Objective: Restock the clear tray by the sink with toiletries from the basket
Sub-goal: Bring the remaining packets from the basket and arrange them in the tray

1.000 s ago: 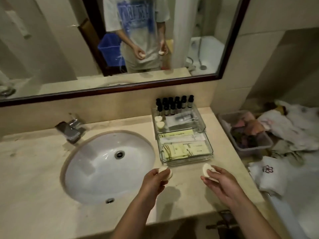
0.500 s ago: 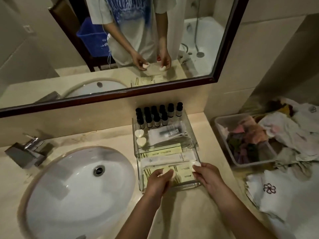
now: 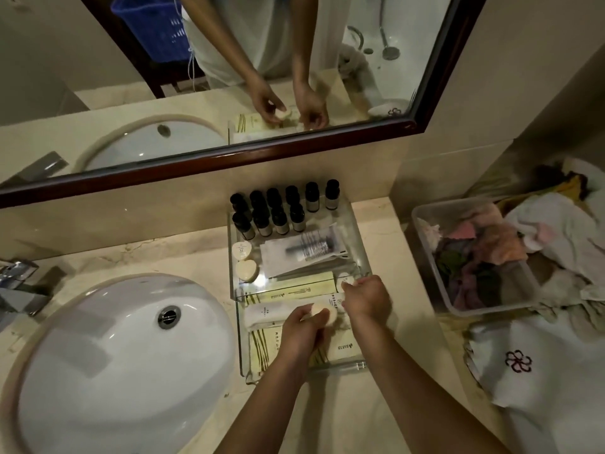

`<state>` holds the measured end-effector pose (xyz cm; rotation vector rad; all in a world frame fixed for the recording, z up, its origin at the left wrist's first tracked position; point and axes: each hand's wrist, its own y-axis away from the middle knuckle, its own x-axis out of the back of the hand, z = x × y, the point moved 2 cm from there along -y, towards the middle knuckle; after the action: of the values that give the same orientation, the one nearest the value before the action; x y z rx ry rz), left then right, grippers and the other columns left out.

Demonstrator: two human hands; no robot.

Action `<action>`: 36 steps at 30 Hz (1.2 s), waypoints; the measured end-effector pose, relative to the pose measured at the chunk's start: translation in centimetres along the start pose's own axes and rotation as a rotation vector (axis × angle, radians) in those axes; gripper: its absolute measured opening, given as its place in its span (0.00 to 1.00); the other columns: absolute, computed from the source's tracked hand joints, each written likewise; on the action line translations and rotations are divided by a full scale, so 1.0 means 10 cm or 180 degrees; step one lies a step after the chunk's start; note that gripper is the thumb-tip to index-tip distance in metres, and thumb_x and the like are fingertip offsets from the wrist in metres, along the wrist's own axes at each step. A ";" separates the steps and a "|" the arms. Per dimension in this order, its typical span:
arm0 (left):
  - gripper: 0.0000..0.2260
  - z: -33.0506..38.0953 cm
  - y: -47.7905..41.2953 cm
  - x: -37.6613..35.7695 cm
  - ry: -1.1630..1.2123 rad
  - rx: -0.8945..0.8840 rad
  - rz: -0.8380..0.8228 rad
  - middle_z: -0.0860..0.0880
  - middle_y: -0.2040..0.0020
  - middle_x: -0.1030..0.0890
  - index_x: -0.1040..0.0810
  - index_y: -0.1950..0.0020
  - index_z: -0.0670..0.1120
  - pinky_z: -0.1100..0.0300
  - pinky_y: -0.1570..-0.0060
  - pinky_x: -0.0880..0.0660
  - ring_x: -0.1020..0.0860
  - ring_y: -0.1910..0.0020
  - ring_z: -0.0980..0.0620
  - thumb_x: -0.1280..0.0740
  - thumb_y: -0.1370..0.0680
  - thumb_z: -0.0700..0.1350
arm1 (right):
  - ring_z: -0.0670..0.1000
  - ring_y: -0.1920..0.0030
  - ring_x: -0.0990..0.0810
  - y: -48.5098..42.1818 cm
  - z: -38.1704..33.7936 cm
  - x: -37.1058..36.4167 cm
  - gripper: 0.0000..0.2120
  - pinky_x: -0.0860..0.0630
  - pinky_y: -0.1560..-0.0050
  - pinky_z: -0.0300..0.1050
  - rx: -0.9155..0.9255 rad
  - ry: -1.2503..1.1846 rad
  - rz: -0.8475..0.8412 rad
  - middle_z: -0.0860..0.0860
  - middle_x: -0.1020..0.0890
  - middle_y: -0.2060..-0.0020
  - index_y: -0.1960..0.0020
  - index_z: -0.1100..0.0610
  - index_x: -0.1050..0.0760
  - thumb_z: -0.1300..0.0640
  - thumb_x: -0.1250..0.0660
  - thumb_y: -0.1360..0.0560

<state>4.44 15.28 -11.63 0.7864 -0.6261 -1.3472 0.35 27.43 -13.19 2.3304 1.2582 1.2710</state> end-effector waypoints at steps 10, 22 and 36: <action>0.12 0.06 -0.10 -0.10 0.0008 -0.0041 -0.0168 0.44 0.59 0.18 0.24 0.42 0.40 0.59 0.62 0.24 0.22 0.66 0.51 0.31 0.25 0.40 | 0.57 0.50 0.19 0.12 0.00 0.03 0.09 0.29 0.56 0.42 0.0659 0.1025 0.0347 0.56 0.16 0.51 0.46 0.55 0.21 0.55 0.37 0.22; 0.08 0.16 -0.17 -0.18 -0.0068 -0.0016 -0.0274 0.43 0.59 0.20 0.26 0.45 0.42 0.64 0.67 0.25 0.23 0.65 0.52 0.35 0.23 0.37 | 0.54 0.51 0.18 0.33 0.20 0.24 0.12 0.22 0.51 0.44 0.0506 -0.0369 -0.0127 0.53 0.17 0.47 0.42 0.56 0.21 0.62 0.37 0.23; 0.08 0.08 -0.37 -0.47 -0.0813 -0.0578 0.0788 0.45 0.54 0.16 0.18 0.49 0.43 0.53 0.45 0.24 0.19 0.52 0.46 0.30 0.27 0.39 | 0.51 0.46 0.21 0.18 0.09 0.22 0.16 0.37 0.58 0.34 0.0896 0.0595 -0.0252 0.52 0.18 0.46 0.38 0.56 0.24 0.60 0.33 0.25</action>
<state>0.95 19.61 -13.90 0.3786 -0.7628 -1.2637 2.66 28.13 -11.46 2.3582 1.6703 1.3916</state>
